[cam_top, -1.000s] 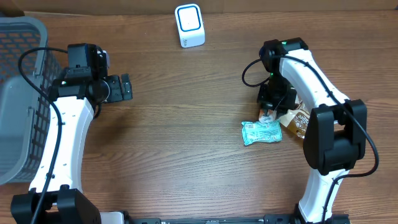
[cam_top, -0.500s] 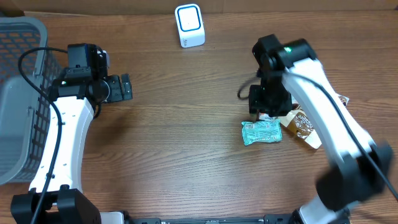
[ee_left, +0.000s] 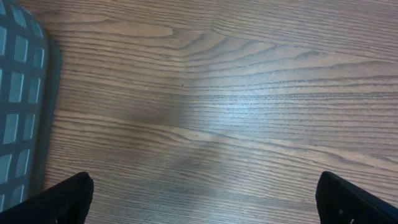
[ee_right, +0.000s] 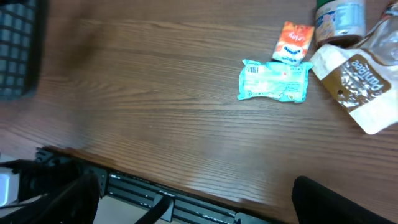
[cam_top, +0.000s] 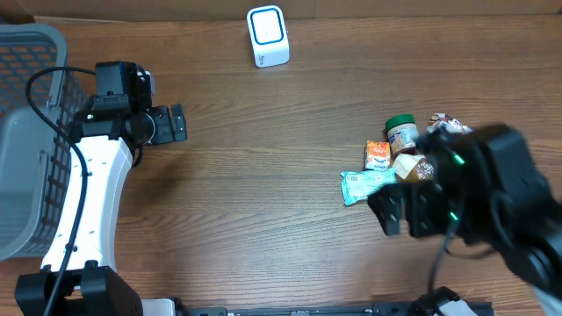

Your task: Scan the item barcode

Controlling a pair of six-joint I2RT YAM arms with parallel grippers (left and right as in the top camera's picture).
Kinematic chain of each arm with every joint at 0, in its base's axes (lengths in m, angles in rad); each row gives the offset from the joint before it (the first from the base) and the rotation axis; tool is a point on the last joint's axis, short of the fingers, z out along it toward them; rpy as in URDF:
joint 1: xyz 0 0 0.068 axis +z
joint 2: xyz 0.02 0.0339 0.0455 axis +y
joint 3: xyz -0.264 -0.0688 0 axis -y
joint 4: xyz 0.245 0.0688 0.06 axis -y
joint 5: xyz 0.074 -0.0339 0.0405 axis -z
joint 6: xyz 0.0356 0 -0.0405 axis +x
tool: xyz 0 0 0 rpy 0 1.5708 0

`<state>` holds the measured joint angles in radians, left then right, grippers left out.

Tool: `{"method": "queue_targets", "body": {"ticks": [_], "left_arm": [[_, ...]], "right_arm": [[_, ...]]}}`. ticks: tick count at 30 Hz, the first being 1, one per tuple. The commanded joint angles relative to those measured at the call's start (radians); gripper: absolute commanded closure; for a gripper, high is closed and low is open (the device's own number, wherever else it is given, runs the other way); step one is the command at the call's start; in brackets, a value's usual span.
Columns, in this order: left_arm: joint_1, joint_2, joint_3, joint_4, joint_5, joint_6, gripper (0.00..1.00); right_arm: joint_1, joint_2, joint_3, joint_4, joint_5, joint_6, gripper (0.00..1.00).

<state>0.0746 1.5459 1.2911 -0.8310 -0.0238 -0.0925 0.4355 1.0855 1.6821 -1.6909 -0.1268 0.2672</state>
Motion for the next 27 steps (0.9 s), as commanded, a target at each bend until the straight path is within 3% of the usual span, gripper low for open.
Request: {"method": "queue_targets", "body": {"ticks": [1, 14, 20, 27], "left_arm": [[0.004, 0.005, 0.001, 0.000, -0.006, 0.029, 0.00], [0.004, 0.005, 0.001, 0.000, -0.006, 0.029, 0.00], [0.004, 0.005, 0.001, 0.000, -0.006, 0.029, 0.01], [0.004, 0.005, 0.001, 0.001, -0.006, 0.029, 0.01]], "right_arm": [[0.002, -0.074, 0.013, -0.003, 0.011, -0.011, 0.00], [-0.051, -0.377, -0.055, 0.084, 0.190, -0.026, 0.00], [-0.169, -0.539, -0.280, 0.315, 0.135, -0.216, 0.00], [-0.270, -0.695, -0.635, 0.783, -0.115, -0.333, 0.00]]}}
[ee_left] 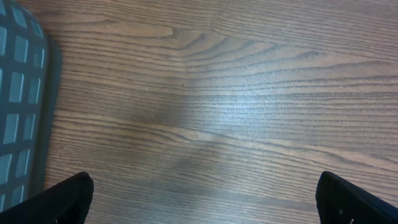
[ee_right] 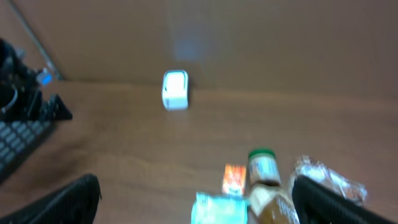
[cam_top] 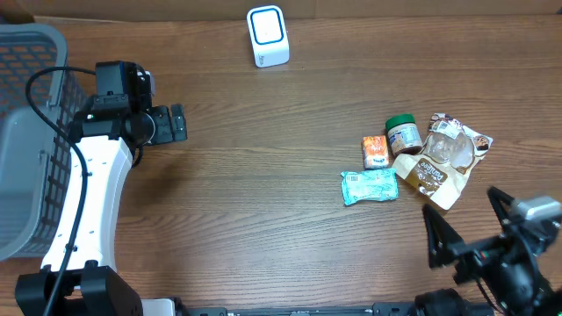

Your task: Scan the item barcode

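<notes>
A white scanner with a blue ring (cam_top: 267, 35) stands at the table's far edge, also visible as the scanner (ee_right: 175, 89) in the right wrist view. The items lie in a cluster at right: a teal packet (cam_top: 369, 187), an orange packet (cam_top: 376, 151), a green-lidded jar (cam_top: 402, 133), a brown bag (cam_top: 428, 174) and a clear bag (cam_top: 455, 140). My right gripper (cam_top: 465, 226) is open and empty near the front right edge, short of the cluster. My left gripper (cam_top: 177, 123) is open over bare wood at left, its fingers (ee_left: 68, 194) wide apart.
A grey mesh basket (cam_top: 26, 132) fills the left edge, its rim (ee_left: 18, 93) showing beside the left gripper. A black cable loops over the left arm. Brown wood stretches between the scanner and the item cluster.
My right gripper was low over the teal packet and brown bag; now it sits back at the front right edge, its camera tilted up toward the scanner. The left arm and items have not moved.
</notes>
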Controlling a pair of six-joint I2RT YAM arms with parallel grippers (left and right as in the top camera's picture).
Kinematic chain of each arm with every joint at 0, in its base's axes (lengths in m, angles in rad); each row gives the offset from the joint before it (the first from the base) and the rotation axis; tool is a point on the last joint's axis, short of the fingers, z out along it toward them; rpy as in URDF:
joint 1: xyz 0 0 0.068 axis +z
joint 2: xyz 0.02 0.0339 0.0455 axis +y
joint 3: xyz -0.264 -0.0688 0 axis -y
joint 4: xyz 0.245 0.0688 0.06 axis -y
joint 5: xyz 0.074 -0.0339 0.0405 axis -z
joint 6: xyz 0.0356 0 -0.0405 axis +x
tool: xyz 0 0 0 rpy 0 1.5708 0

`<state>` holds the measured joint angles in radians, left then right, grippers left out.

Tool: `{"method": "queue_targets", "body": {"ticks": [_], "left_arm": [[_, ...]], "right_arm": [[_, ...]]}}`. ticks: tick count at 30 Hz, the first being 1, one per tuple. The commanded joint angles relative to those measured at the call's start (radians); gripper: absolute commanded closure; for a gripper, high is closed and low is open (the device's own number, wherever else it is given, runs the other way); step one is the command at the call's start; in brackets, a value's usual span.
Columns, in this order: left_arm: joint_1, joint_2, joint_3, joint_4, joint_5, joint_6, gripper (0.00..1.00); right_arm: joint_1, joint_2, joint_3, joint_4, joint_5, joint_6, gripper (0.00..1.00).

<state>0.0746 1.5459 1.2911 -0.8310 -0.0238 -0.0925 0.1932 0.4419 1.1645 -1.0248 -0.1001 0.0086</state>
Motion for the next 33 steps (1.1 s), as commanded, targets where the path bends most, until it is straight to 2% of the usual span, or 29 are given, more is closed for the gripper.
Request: {"method": "queue_targets", "body": {"ticks": [1, 7, 12, 18, 33], "left_arm": [[0.004, 0.005, 0.001, 0.000, -0.006, 0.029, 0.01], [0.004, 0.005, 0.001, 0.000, -0.006, 0.029, 0.00], [0.004, 0.005, 0.001, 0.000, -0.006, 0.029, 0.01], [0.004, 0.005, 0.001, 0.000, -0.006, 0.029, 0.00], [0.004, 0.005, 0.001, 0.000, -0.006, 0.029, 0.01]], "right_arm": [[-0.034, -0.068, -0.167, 0.185, -0.167, -0.074, 0.00], [-0.067, -0.167, -0.528, 0.624, -0.193, -0.073, 0.00], [-0.080, -0.279, -0.778, 0.842, -0.193, -0.074, 0.00], [-0.080, -0.394, -0.939, 0.864, -0.152, -0.074, 0.00], [-0.079, -0.440, -1.146, 0.944, -0.120, -0.062, 0.00]]}}
